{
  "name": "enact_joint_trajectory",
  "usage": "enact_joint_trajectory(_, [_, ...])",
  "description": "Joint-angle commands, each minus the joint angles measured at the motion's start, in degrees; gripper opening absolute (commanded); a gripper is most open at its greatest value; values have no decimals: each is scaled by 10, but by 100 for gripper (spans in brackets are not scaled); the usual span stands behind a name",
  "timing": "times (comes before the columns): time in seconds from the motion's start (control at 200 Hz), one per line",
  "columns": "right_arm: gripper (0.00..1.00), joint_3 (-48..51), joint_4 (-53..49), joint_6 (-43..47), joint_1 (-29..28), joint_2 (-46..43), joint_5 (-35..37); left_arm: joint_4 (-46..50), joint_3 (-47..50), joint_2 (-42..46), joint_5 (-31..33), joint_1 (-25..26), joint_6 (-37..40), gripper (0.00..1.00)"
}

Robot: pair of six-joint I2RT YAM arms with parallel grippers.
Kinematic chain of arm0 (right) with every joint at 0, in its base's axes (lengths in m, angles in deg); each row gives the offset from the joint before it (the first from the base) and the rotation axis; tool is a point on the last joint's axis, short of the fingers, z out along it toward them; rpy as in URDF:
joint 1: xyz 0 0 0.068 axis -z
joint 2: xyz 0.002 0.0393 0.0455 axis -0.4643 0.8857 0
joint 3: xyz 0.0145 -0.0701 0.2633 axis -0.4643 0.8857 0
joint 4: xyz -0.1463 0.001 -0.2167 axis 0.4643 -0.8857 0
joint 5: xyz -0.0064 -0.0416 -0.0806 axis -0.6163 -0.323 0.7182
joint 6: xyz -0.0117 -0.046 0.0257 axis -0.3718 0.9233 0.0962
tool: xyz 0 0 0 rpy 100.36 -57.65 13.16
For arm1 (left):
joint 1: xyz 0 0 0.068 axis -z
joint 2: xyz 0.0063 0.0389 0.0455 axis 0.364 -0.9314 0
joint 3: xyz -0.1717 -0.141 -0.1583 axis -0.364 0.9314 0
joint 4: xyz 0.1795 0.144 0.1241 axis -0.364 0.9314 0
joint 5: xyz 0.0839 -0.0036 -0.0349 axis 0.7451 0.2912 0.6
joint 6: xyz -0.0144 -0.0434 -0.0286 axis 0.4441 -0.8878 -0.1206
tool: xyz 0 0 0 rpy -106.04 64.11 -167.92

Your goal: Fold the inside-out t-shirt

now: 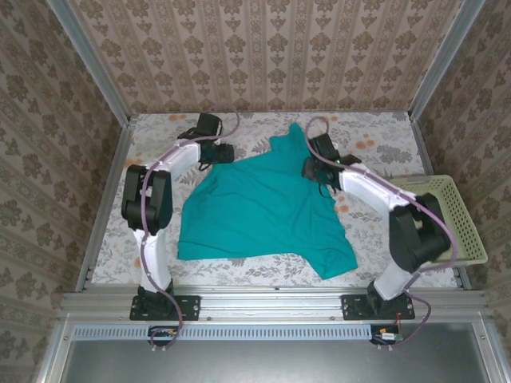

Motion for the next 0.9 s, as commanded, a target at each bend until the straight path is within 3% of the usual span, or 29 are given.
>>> enact_joint_trajectory(0.0, [50, -81, -25, 33, 11, 93, -42, 21, -41, -44, 12, -5, 17, 56])
enact_joint_trajectory(0.185, [51, -207, -72, 14, 32, 223, -75, 58, -87, -81, 27, -6, 9, 45])
enact_joint_trajectory(0.29, [50, -219, -99, -8, 39, 252, -72, 54, -83, -79, 13, -20, -6, 32])
enact_joint_trajectory(0.365, [51, -191, -96, -23, 44, 246, -58, 50, -74, -71, 5, -31, -15, 24])
enact_joint_trajectory(0.685, [47, -62, -106, -40, 51, 177, -21, -38, 32, 19, -73, -56, -63, 12])
enact_joint_trajectory(0.77, [44, -12, -91, -50, 51, 143, -10, -47, 50, 37, -79, -59, -72, 5])
enact_joint_trajectory(0.86, [43, 49, -56, -58, 49, 99, -13, -46, 63, 50, -85, -57, -67, 3])
enact_joint_trajectory(0.895, [43, 68, -45, -59, 48, 84, -16, -48, 70, 57, -86, -53, -58, 8])
